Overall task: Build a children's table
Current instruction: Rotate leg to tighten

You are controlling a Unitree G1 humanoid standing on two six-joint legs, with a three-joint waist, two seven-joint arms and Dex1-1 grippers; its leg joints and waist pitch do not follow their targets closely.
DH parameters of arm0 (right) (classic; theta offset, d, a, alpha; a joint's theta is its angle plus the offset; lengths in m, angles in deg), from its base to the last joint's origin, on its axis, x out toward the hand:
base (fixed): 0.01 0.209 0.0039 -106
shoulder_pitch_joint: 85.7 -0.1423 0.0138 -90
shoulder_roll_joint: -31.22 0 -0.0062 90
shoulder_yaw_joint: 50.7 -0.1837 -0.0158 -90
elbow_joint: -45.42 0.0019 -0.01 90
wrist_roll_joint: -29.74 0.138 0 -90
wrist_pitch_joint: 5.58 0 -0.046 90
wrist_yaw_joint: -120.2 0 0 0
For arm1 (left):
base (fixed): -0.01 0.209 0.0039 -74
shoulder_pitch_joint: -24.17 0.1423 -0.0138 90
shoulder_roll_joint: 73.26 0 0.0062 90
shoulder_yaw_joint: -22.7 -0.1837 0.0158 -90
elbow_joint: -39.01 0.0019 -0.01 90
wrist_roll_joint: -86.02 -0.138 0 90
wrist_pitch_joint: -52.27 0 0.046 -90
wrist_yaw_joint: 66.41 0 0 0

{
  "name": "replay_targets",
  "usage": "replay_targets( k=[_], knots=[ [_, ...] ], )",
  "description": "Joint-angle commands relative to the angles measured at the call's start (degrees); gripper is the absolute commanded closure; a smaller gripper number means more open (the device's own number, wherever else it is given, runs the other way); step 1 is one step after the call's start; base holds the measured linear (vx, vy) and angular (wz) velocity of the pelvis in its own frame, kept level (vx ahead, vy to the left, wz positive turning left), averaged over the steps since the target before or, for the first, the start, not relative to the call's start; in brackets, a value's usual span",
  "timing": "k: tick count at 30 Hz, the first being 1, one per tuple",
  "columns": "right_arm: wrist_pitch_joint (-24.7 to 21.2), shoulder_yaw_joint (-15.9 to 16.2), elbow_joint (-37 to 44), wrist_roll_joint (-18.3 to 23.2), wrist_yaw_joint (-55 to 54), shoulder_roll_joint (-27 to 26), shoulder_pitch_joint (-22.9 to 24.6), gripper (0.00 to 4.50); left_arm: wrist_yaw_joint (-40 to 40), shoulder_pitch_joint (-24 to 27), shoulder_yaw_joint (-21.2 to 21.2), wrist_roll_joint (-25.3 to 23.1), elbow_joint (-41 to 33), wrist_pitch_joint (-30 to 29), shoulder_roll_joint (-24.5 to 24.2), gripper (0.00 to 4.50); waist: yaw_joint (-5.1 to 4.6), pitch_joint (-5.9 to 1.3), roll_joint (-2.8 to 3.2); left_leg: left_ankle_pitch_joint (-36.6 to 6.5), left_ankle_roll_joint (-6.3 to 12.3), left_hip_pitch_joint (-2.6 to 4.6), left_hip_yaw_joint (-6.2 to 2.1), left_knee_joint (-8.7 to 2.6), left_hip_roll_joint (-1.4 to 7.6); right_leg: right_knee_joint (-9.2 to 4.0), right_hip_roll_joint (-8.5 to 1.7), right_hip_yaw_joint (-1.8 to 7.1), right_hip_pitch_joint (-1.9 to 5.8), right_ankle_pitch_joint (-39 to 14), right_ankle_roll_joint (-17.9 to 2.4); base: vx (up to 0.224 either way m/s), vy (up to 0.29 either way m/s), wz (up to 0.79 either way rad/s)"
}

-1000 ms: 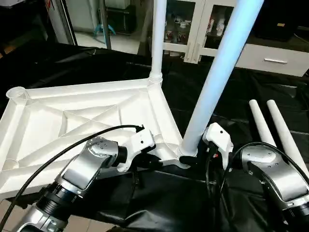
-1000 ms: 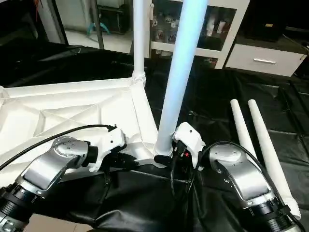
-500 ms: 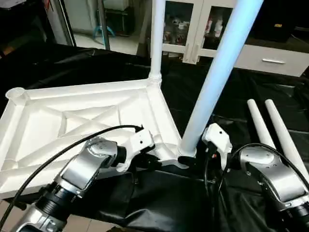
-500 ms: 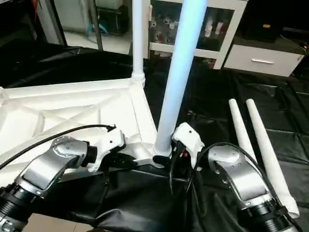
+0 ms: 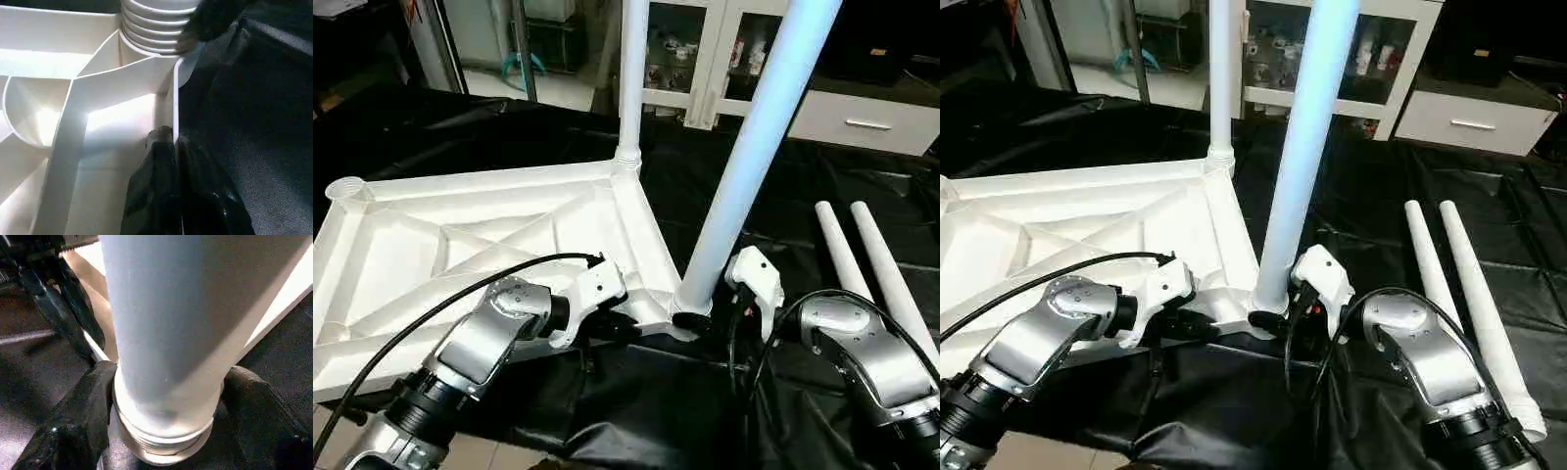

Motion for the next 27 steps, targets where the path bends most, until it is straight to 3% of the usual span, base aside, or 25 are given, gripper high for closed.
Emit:
replay_targets(
  k=[1, 13, 20, 27],
  knots=[
    [-0.2, -2.4, 1.3, 0.9, 0.1, 0.6, -0.5, 0.99, -1.3, 0.1, -1.2, 0.8, -1.0, 0.1, 0.1, 4.50, 0.11, -3.22, -0.07, -8.5, 2.47, 0.74, -1.47, -4.11, 3.40, -3.47, -3.71, 2.38, 2.82, -7.5, -13.8, 0.000, 0.000, 0.00],
    [-0.1, -1.5, 1.4, 0.6, 0.6, 0.7, 0.5, 0.99, -1.1, 0.4, -1.4, 0.6, -0.9, 0.2, 0.0, 4.50, 0.17, -3.18, 0.01, -9.1, 1.97, 0.76, -1.52, -4.15, 3.37, -3.58, -3.69, 2.37, 2.77, -8.8, -13.3, 0.000, 0.000, 0.00],
    [-1.0, -1.3, 1.4, 1.2, 1.5, 0.8, 0.7, 1.64, -1.1, 0.2, -1.5, 0.6, -0.8, 0.2, -0.2, 4.50, 0.17, -3.20, -0.01, -8.9, 2.07, 0.75, -1.51, -4.14, 3.38, -3.53, -3.66, 2.35, 2.76, -8.1, -13.5, 0.000, 0.000, 0.00],
    [-1.2, -1.0, 1.6, 1.3, 1.8, 0.8, 1.3, 1.79, -1.0, 0.5, -1.4, 0.6, -1.1, 0.0, -0.4, 4.50, 0.20, -3.20, -0.01, -9.0, 2.00, 0.77, -1.52, -4.14, 3.40, -3.56, -3.68, 2.36, 2.74, -8.5, -13.4, 0.000, 0.000, 0.00]
  ],
)
